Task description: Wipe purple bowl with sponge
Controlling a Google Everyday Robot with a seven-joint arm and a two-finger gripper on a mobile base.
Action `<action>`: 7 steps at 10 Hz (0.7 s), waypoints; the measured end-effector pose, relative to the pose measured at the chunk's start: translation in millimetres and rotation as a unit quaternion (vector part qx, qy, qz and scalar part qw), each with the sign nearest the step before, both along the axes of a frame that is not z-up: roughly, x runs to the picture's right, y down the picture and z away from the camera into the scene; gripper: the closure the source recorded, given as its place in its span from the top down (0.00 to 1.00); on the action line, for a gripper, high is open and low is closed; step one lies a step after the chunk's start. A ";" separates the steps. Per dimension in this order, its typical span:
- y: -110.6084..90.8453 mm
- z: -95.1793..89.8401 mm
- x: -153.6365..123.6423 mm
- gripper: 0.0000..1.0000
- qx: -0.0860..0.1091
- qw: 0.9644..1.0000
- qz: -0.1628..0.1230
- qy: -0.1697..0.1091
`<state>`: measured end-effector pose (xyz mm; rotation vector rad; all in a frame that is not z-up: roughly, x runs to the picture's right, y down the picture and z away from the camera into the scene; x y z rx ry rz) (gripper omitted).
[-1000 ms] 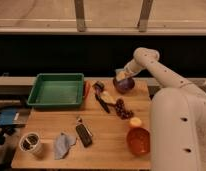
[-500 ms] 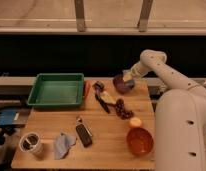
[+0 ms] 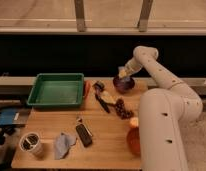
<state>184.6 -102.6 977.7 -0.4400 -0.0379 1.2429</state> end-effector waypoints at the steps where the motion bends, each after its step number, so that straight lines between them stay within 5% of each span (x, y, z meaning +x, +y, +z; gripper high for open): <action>1: -1.3 2.2 -11.5 0.09 -0.003 1.000 -0.009 -0.011; 7: 18.3 -35.8 -45.7 0.09 -0.004 0.997 -0.057 -0.058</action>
